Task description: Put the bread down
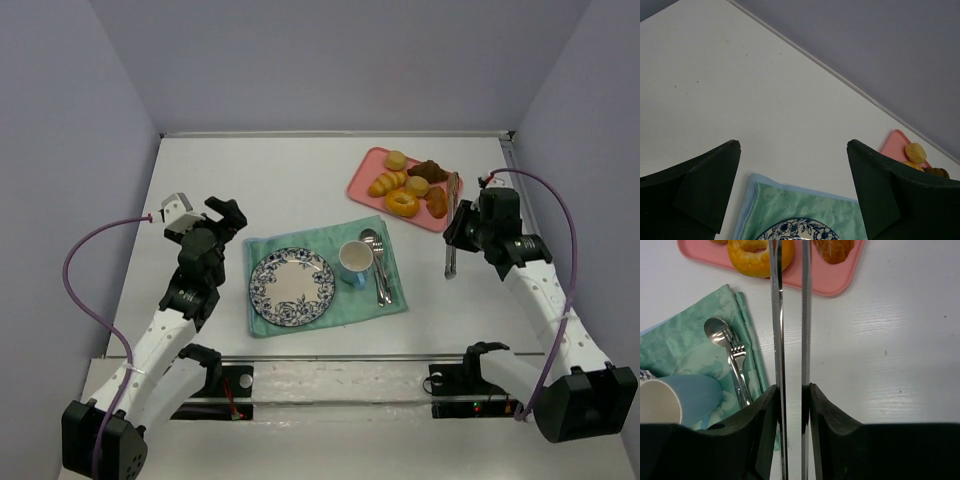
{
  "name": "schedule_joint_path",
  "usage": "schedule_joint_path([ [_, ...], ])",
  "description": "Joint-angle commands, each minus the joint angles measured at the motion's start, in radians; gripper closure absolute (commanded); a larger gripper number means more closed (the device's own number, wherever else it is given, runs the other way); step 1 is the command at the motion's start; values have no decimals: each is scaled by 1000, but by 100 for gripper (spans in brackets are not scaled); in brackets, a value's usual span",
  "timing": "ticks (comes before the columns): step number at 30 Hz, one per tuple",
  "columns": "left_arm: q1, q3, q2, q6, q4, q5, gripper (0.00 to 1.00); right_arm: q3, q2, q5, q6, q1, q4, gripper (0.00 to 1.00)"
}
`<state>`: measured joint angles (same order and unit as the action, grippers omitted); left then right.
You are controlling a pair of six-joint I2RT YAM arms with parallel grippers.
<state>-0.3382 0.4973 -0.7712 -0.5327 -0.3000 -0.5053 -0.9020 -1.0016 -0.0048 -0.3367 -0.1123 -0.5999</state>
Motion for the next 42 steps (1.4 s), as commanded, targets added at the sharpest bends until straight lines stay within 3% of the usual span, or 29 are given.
schedule_joint_path([
  [1,4,-6,3,-4,-62,-35,1,-100,-69,-35,45,0,32,63],
  [7,4,-8,3,-3,-62,-38,1,-172,-199,74,70,0,31,50],
  [17,5,-6,-2,-3,-64,-39,1,-232,-318,230,70,0,28,49],
  [34,7,-3,-8,0,-64,-35,1,-308,-541,164,125,10,68,48],
  [38,7,-3,-8,-1,-64,-36,1,-316,-557,128,113,10,71,53],
  [42,8,-3,-8,-1,-64,-38,1,-318,-545,127,96,10,72,68],
])
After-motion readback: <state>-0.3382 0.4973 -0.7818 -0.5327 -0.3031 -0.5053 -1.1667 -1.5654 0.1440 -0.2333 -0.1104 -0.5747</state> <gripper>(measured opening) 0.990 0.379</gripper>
